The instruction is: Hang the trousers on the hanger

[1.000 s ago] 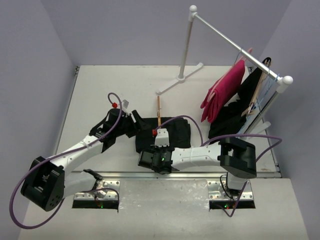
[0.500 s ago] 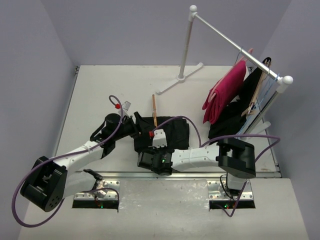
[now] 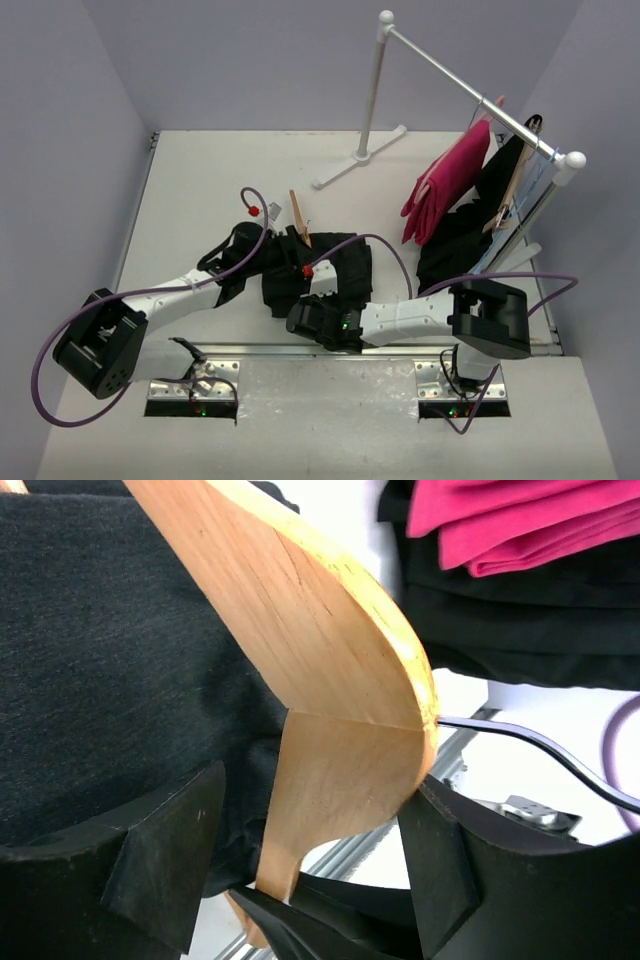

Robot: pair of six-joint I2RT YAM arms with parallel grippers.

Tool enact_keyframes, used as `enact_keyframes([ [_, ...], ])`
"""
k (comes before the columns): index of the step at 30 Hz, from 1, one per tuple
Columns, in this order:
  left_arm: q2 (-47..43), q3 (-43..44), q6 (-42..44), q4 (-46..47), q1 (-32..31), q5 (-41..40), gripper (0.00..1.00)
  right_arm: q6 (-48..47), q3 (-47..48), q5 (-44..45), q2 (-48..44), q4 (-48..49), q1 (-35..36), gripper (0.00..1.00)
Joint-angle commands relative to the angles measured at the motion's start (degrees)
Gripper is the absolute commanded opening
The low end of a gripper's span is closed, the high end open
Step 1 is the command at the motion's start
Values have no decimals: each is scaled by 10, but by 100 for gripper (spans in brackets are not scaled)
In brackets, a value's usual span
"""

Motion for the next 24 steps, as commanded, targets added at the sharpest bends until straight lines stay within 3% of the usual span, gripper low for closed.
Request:
enact_keyframes([
  [1, 14, 41, 30, -38, -19, -69, 65, -41, -22, -89, -12, 58, 7, 1],
  [9, 30, 89, 77, -120, -35, -148, 48, -34, -4, -81, 0, 7, 6, 1],
  [17, 41, 96, 91, -200, -37, -204, 21, 11, 82, -35, 43, -124, 16, 2],
  [19, 28, 94, 96, -213, -38, -218, 14, 15, 96, -33, 55, -146, 19, 11],
  [21, 18, 90, 103, -217, -37, -217, 11, 16, 93, -37, 57, -135, 22, 29],
  [24, 15, 89, 112, -220, -37, -213, 3, 15, 77, -51, 50, -106, 23, 42],
])
